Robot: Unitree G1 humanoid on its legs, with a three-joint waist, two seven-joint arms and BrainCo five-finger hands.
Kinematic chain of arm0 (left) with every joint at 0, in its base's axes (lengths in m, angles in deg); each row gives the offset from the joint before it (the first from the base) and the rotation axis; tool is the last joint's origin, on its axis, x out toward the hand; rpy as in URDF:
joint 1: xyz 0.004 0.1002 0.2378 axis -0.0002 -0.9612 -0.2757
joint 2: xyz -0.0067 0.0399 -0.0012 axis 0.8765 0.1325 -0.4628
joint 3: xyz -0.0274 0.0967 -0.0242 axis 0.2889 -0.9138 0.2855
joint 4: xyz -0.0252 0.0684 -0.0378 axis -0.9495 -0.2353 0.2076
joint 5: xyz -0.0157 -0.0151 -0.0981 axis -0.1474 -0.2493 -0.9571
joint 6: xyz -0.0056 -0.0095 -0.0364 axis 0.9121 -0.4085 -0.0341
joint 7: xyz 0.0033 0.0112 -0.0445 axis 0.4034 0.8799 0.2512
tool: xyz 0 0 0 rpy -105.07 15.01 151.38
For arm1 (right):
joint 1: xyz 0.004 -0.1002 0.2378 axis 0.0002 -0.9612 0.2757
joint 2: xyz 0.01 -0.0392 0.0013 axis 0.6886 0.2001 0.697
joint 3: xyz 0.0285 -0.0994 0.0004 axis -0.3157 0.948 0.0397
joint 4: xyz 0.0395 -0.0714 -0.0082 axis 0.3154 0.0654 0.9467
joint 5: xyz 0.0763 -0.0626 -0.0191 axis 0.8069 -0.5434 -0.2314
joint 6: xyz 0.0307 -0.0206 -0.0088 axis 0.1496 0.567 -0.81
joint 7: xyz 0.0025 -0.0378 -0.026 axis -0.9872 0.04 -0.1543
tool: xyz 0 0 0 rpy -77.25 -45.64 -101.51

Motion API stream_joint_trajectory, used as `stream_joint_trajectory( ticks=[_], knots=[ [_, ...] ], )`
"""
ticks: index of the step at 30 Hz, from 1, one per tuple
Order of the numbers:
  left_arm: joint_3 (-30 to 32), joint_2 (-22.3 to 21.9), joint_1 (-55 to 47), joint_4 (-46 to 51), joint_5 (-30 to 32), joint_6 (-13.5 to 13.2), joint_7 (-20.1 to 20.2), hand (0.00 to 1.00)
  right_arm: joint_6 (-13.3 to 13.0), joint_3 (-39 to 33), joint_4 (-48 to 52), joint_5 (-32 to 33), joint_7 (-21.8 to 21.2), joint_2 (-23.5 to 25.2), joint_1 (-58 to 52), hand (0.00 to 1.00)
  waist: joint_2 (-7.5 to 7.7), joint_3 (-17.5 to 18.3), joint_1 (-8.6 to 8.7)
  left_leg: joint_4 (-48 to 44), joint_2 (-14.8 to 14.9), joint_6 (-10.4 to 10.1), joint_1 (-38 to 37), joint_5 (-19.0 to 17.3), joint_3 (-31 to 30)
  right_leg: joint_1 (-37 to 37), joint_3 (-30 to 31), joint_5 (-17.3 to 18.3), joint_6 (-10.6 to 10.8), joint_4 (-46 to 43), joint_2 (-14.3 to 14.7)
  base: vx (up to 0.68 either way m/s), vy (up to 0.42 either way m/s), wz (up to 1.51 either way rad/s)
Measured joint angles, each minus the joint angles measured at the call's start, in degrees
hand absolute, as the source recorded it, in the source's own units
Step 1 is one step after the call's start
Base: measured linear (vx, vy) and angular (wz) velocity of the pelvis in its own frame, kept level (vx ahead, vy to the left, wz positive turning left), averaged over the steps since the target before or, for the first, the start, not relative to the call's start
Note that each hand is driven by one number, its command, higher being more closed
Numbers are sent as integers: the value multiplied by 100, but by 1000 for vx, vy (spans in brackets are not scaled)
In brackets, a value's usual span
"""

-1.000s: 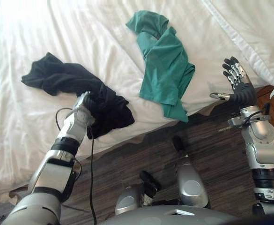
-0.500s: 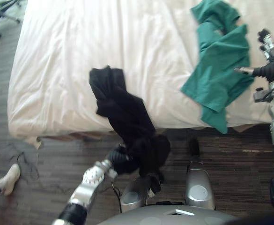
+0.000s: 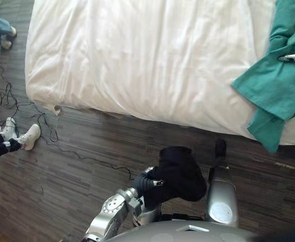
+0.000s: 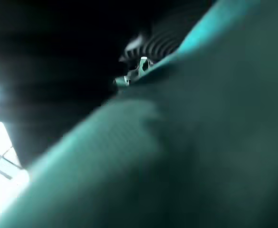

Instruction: Tidy the bed and pick cloth on bed and put in laundry

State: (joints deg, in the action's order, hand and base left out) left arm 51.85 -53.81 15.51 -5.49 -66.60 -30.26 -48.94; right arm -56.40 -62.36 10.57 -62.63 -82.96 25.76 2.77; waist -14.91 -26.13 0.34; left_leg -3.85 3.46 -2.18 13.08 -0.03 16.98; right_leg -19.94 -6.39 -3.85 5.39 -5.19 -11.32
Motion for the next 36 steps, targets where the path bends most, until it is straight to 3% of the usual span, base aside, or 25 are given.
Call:
stream_joint_trajectory(
  ticks=[1, 2, 4, 7, 11, 14, 16, 17, 18, 20, 22, 25, 28, 31, 34, 36],
  knots=[
    [7, -10, 35, -80, 7, -19, -1, 100, 16, 168, -175, -310, -200, -87, 179, 0, -14, 10, -13, 55, -11, -2, 15, 37, 5, -42, 1, -6, -3, 0, -2, -9, 4, 6],
    [11, -9, 39, -107, 9, -24, -1, 100, 15, 242, -229, -411, -280, -118, 266, 100, -15, 11, -11, 95, -18, -4, 12, 64, 2, -58, -1, -10, -6, 0, -3, -11, 11, 4],
    [-7, -9, 87, -193, 204, -110, 2, 100, -15, 449, -342, -1102, -707, -307, 419, 100, -26, 18, -12, 168, -50, 7, 10, 121, -21, -77, -23, -19, -1, 0, -28, -17, 15, 7],
    [37, 99, 137, -138, 889, -549, -19, 100, -251, 507, -374, -2676, -1442, -634, 633, 100, -34, 25, -86, 184, -95, 16, 10, 165, -73, -60, -78, -36, 7, -12, -79, -43, 26, 10],
    [491, 529, 158, 142, 1256, -758, -94, 100, -101, 465, -419, -3012, -1810, -709, 668, 100, -30, 24, -131, 259, -95, 5, -56, 280, -246, 90, -278, -26, -9, -31, -100, -37, 12, 25],
    [1053, 860, 122, 552, 1248, -770, 19, 100, 201, 306, -424, -2320, -1840, -626, 294, 100, 13, 28, -147, 472, -74, -30, -300, 408, -346, 315, -407, 10, -51, -24, -75, -4, 0, 16],
    [1367, 1011, 23, 965, 1242, -769, 167, 100, 284, -227, -414, -1102, -1725, -320, -333, 100, 134, 69, -149, 546, -44, -37, -531, 414, -339, 544, -424, 22, -52, 41, -35, 28, 2, -6],
    [1419, 1025, -12, 1060, 1242, -768, 199, 100, 276, -386, -411, -814, -1665, -193, -540, 100, 185, 99, -143, 572, -37, -39, -581, 415, -334, 591, -423, 22, -52, 68, -20, 42, 4, -10],
    [1496, 1018, -68, 1185, 1242, -759, 293, 100, 250, -649, -411, -151, -1532, 105, -974, 100, 309, 189, -130, 591, -10, -64, -664, 398, -324, 683, -414, 23, -53, 118, 14, 57, -2, -14],
    [1506, 993, -167, 1241, 1241, -719, 325, 100, 101, -1019, -380, 422, -1347, 764, -1640, 100, 541, 468, -106, 637, 52, -105, -763, 368, -299, 772, -402, 33, -68, 200, 89, 92, -20, -14],
    [1482, 894, -158, 1237, 1213, -447, 349, 100, -77, -1300, -326, 1006, -1155, 1422, -2365, 100, 746, 666, -70, 699, 117, -166, -1064, 324, -301, 1102, -455, 70, -83, 323, 168, 123, -37, -4],
    [1468, 268, -176, 754, 793, -57, 76, 100, -531, -1442, 1, 2041, -929, 2627, -3813, 100, 1021, 1276, 3, 783, 213, -257, -1352, 239, -325, 1482, -572, 160, -87, 495, 271, 99, -32, 6],
    [1495, -323, -151, -443, 432, 115, -340, 100, -968, -1443, 386, 2682, -915, 3670, -4850, 100, 1172, 1658, 85, 782, 289, -309, -1560, 143, -339, 1781, -701, 186, -80, 678, 350, 111, -45, -1],
    [1416, -627, -164, -1195, 449, -96, -671, 100, -1115, -1050, 636, 3135, -1095, 4347, -5676, 100, 1266, 1822, 242, 784, 326, -337, -1714, 105, -455, 2045, -876, 264, -65, 730, 375, 59, -25, 18],
    [1198, -715, -172, -1504, 442, -357, -957, 100, -898, -525, 785, 3240, -1485, 4656, -6288, 100, 1308, 1913, 255, 784, 308, -323, -1687, 119, -752, 2152, -1050, 450, -33, 563, 340, 22, -15, 52],
    [1020, -796, -146, -1567, 434, -562, -1206, 100, -665, -184, 892, 3234, -1768, 4956, -6731, 100, 1325, 1936, 365, 742, 263, -283, -1640, 149, -1289, 2143, -858, 1071, -26, -26, 357, 12, -51, 128]
  ],
)
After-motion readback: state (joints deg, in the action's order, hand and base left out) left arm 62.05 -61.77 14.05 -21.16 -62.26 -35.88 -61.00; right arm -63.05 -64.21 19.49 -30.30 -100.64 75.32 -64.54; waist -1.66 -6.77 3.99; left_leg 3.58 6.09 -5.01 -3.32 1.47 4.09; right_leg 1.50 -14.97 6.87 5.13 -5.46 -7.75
